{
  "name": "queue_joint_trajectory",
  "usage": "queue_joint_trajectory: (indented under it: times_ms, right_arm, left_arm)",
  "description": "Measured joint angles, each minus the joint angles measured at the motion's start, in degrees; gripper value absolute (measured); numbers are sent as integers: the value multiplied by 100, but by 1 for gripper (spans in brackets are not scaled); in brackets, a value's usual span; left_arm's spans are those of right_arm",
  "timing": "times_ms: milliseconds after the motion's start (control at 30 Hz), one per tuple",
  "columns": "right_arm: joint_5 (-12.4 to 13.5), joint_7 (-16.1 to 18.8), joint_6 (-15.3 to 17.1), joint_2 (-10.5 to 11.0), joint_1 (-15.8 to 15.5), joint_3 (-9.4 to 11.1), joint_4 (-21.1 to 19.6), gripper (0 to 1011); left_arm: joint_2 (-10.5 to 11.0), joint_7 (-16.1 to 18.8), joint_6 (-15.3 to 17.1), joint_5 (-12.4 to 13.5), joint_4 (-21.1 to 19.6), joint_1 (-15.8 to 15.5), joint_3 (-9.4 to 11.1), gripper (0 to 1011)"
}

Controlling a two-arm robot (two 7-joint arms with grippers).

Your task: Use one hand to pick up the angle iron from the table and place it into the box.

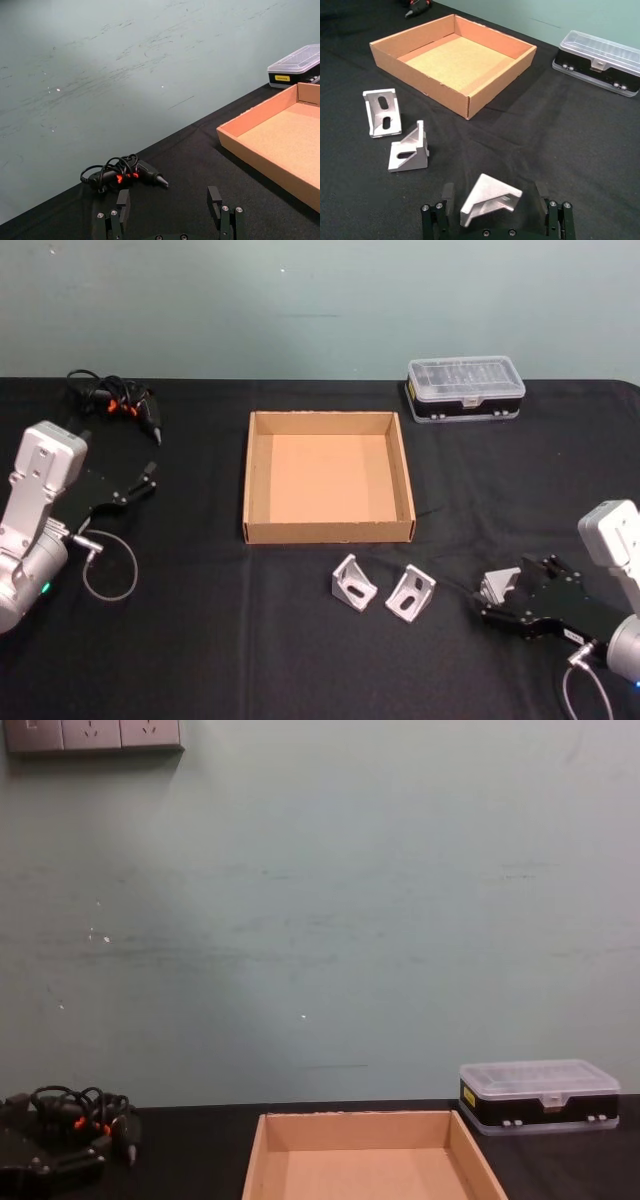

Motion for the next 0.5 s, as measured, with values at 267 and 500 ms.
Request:
queue_joint_trajectory:
  times_ms: [267,500]
  right_arm:
    - [-48,22,15,-59,23,-11,33,1003]
    - [-43,23,13,-50,21,-10,30,965]
  left_arm:
    - [0,0,0,0,0,0,0,1011]
    - [0,0,0,0,0,0,0,1011]
